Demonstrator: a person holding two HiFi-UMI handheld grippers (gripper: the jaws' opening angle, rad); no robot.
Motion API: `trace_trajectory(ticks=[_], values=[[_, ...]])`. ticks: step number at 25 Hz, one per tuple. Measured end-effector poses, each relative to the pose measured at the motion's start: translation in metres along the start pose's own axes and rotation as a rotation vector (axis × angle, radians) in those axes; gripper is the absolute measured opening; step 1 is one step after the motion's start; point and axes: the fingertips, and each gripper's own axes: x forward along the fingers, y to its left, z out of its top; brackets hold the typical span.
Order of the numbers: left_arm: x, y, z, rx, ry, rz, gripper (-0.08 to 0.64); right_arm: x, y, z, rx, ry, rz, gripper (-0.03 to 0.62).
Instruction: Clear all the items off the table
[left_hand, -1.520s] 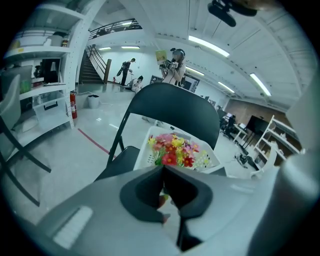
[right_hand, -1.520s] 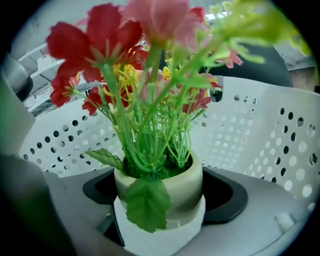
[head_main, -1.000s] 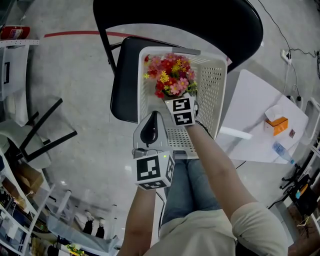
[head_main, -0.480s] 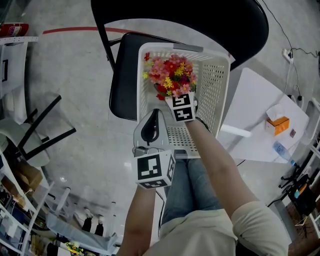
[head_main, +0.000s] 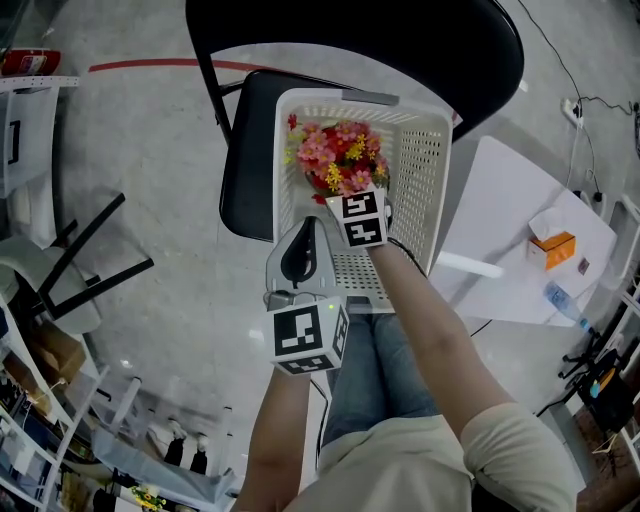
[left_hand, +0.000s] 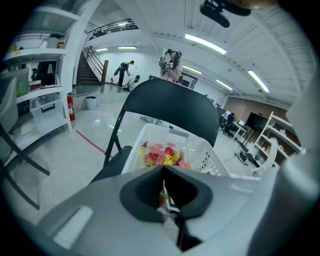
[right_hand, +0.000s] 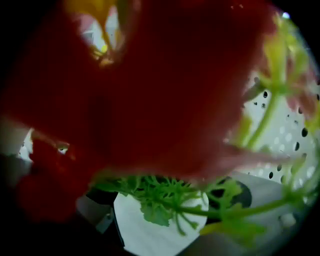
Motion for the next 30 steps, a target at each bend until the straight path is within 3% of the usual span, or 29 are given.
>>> trace_trajectory(ticks=[22,26,30], values=[[-0.047,-0.017,0.023,0.034,-0.017,0.022,0.011,-0.092,0.004,0.011,0.097,-0.014,-0.069,0.491],[-0.056,-0.019,0.024,0.038,-0.019,0.028,0.009,-0.110,0.007,0.015,0.102,-0.015,-0.072,0.454],[-0.068,-0.021,0.026,0.037,-0.025,0.037,0.009,-0.132,0.010,0.027,0.088,-0.034,-0.070,0.376]])
